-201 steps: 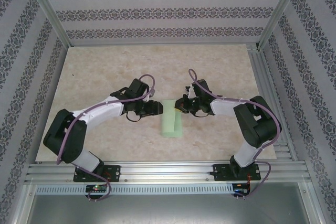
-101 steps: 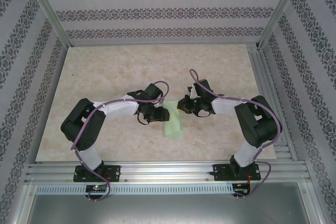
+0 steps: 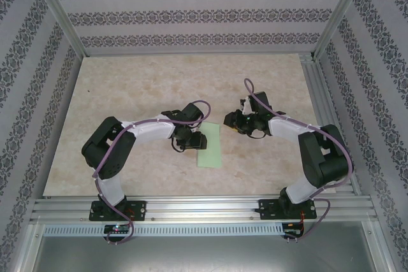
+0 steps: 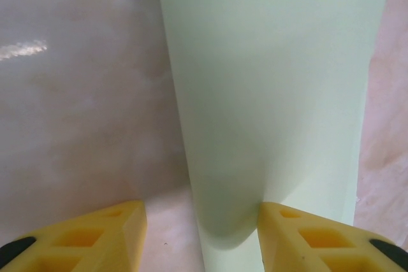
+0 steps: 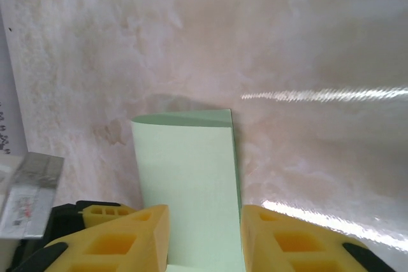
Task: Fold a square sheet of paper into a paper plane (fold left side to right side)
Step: First fold in half a square sheet of paper at the center of the table.
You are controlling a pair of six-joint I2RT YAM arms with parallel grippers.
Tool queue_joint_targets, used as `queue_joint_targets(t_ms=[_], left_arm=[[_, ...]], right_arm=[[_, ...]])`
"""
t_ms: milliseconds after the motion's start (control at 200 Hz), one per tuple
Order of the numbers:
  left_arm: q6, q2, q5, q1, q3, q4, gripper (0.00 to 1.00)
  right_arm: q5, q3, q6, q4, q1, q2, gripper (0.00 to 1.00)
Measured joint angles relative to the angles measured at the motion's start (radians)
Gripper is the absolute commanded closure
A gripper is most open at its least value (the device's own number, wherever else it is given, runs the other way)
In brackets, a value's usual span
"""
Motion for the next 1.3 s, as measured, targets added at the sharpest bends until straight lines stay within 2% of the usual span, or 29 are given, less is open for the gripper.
queue_joint_targets(t_ms=[445,1299], left_arm=[[-0.044,0.020,-0.012,-0.002,0.028,-0.027,0.47],[-0.053,0.045,-0.027,-0.013,0.071,-0.075,0.47]], right_arm=[[0.011,-0.078,-0.019,-0.034,-0.010,-0.048,0.66],[0.013,-0.085,-0.015,-0.042,0.064,-0.075,0.70]])
